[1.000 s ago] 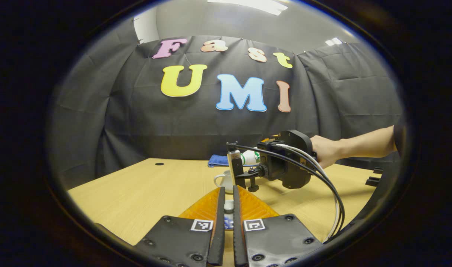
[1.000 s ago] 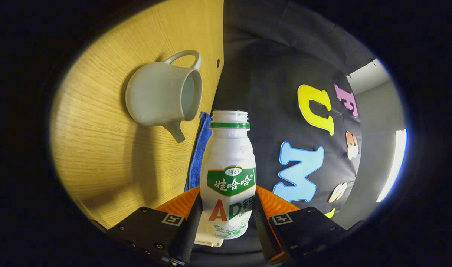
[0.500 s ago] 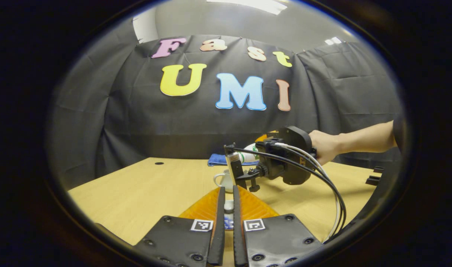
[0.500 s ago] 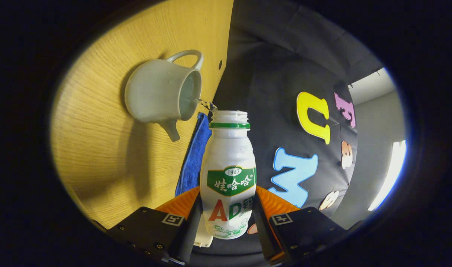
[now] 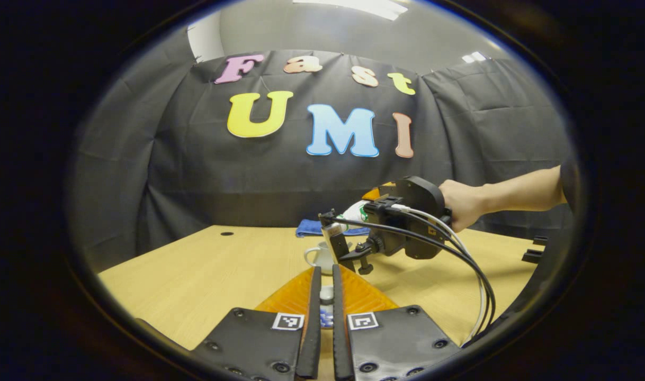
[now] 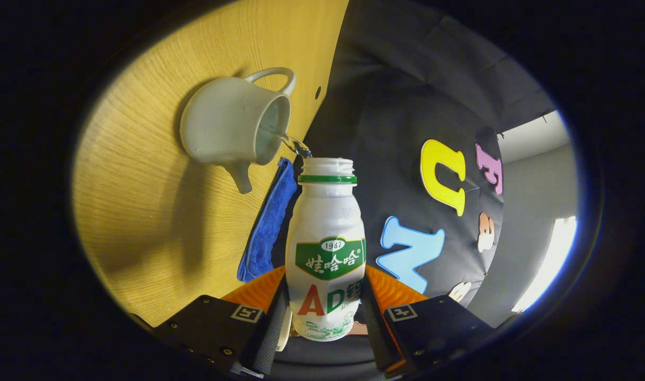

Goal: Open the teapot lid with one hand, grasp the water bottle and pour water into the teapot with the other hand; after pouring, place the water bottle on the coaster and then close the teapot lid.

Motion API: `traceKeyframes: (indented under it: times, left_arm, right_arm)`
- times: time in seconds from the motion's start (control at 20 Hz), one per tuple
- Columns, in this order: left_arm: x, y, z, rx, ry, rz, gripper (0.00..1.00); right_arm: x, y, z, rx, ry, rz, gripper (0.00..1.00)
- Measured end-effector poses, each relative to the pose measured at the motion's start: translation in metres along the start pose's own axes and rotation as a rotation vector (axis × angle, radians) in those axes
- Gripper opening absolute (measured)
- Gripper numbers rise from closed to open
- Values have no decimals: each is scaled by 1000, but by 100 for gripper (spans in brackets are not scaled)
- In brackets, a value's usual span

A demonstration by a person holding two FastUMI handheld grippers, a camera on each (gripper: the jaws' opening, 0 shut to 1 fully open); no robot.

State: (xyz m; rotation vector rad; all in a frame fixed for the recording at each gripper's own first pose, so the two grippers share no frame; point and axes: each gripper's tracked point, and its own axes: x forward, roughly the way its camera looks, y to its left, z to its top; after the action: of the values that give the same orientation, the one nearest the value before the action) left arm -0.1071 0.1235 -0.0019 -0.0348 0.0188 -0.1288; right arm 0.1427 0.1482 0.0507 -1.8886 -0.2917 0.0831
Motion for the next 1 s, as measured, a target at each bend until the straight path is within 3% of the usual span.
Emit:
traceKeyframes:
  times: [0.75, 0.8, 0.85, 1.0]
  left_arm:
    - [0, -1, -1, 12, 4, 1, 20]
    - [0, 0, 0, 11, 3, 1, 16]
    - [-1, 0, 1, 10, 2, 2, 20]
    - [-1, 0, 2, 12, -2, 4, 20]
  right_arm:
    - [3, -4, 4, -93, -24, -26, 70]
    - [5, -6, 5, -101, -26, -29, 70]
    - [5, -7, 5, -110, -26, -34, 70]
    - [7, -9, 8, -136, -35, -49, 70]
